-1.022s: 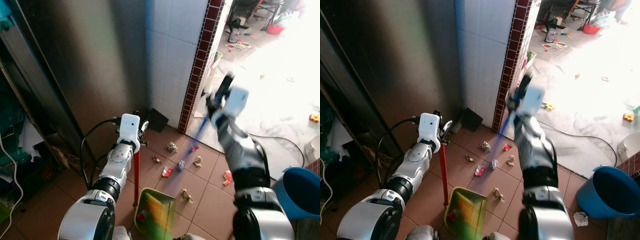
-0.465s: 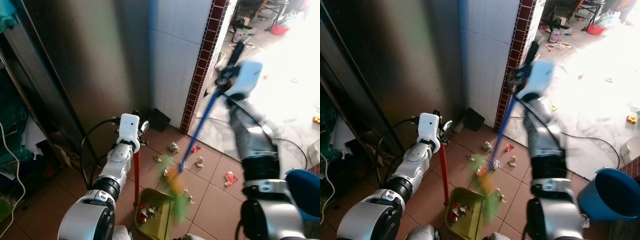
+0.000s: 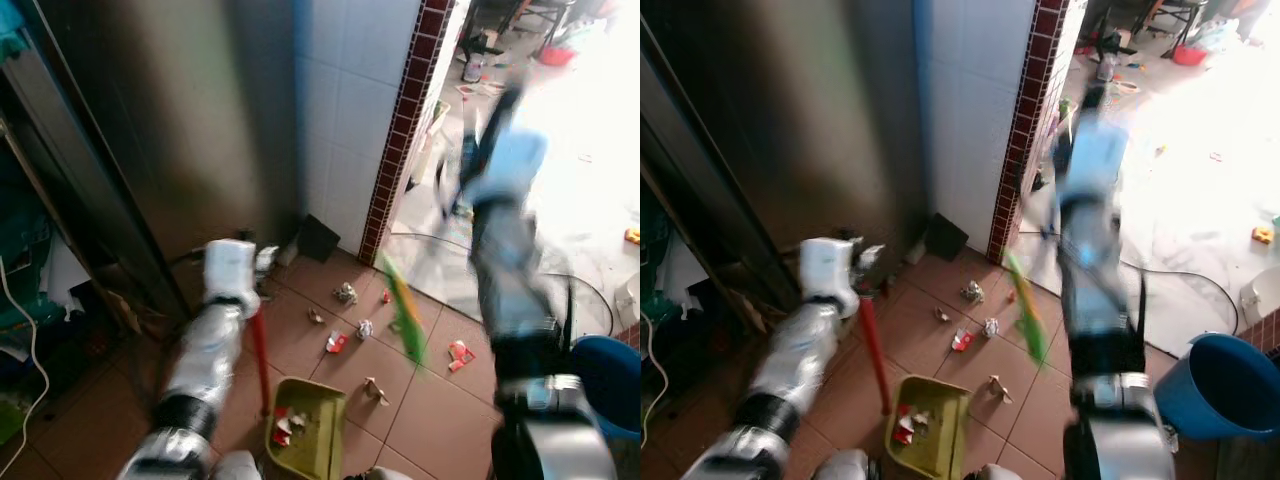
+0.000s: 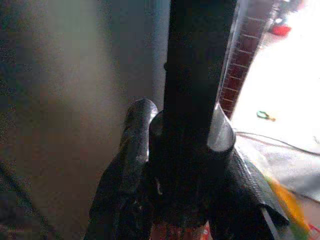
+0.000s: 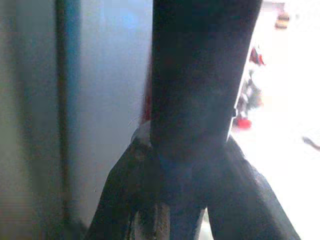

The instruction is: Sweep floor

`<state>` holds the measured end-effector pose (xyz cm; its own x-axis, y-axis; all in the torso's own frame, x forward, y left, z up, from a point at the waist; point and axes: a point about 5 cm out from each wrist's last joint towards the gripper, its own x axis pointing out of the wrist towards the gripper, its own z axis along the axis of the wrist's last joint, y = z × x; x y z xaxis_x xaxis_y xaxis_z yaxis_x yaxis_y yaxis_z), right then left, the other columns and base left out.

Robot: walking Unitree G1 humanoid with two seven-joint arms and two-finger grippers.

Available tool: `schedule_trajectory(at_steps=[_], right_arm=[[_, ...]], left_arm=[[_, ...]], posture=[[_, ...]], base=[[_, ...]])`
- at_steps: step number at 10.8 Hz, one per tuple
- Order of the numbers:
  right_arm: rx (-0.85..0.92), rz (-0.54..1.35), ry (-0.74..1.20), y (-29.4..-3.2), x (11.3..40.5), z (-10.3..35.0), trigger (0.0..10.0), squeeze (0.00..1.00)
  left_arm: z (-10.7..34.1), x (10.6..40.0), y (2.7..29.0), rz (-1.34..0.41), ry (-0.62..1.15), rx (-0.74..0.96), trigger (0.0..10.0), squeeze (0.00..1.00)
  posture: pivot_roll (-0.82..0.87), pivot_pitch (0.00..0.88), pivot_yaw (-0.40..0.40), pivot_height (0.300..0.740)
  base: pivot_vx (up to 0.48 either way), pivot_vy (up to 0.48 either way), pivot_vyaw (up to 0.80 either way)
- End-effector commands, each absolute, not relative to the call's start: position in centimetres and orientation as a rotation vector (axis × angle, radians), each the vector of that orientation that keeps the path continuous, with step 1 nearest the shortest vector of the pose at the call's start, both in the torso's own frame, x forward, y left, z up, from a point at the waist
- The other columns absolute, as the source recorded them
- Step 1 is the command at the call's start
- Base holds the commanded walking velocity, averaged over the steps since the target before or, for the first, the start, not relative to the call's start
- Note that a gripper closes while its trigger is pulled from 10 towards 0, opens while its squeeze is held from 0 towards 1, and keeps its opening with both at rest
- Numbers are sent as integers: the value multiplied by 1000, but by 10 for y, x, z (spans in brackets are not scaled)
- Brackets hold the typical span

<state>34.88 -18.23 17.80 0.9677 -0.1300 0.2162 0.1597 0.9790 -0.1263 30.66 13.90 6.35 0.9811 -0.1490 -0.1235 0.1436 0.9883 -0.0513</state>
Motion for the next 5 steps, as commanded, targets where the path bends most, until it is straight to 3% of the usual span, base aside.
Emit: schedule_trajectory(at_steps=[1,2,5], right_arm=[[-179,-174,-224,-181,349,177,10000,0],[-202,-178,-205,-181,349,171,10000,0],[-219,-179,-182,-182,347,162,10000,0]], left_arm=[[91,309,141,-175,22,-97,10000,0],[95,307,140,-198,3,-86,10000,0],[104,300,127,-261,-5,-107,10000,0]], posture=[[19,0,-18,740],[23,0,-22,740],[24,0,-27,740]], base=[[0,0,0],[0,0,0],[0,0,-800]])
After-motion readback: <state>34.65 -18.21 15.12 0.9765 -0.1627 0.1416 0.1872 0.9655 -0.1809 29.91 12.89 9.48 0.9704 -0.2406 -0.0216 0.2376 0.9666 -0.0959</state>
